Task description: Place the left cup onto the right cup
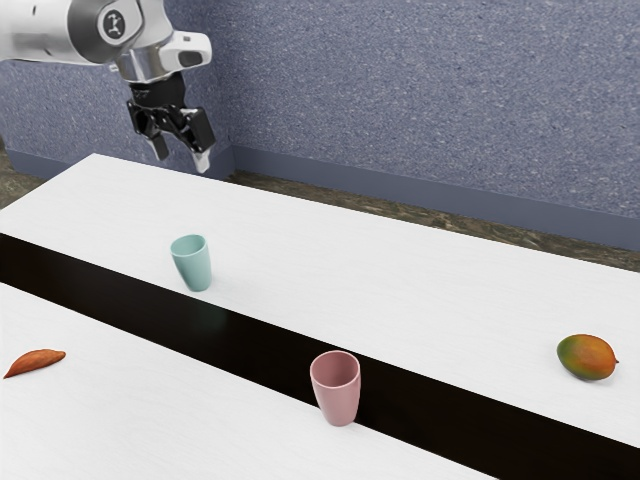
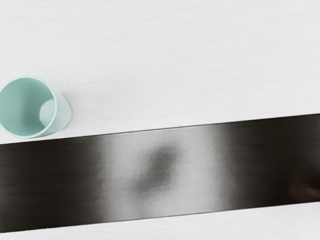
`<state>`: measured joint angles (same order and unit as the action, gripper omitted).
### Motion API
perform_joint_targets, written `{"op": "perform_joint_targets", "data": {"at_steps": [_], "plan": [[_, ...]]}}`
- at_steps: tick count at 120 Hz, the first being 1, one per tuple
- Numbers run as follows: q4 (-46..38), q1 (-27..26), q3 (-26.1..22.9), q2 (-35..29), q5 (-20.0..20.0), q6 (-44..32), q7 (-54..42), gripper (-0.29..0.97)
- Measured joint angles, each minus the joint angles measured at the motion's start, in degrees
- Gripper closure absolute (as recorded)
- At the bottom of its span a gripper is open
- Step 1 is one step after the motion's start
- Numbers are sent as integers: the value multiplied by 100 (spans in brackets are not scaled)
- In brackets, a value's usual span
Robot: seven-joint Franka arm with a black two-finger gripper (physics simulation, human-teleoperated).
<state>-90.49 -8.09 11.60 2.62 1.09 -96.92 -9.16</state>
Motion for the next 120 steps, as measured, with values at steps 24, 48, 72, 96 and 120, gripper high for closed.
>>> {"op": "perform_joint_targets", "data": {"at_steps": [24,48,72,96,120], "plan": [[18,-49,0,29,-3,17,10,0],[60,12,32,267,-10,-40,10,0],[361,563,52,1151,29,-285,-143,0],[949,983,45,2117,51,-623,-382,0],[1123,1147,20,2835,220,-996,-570,0]]}}
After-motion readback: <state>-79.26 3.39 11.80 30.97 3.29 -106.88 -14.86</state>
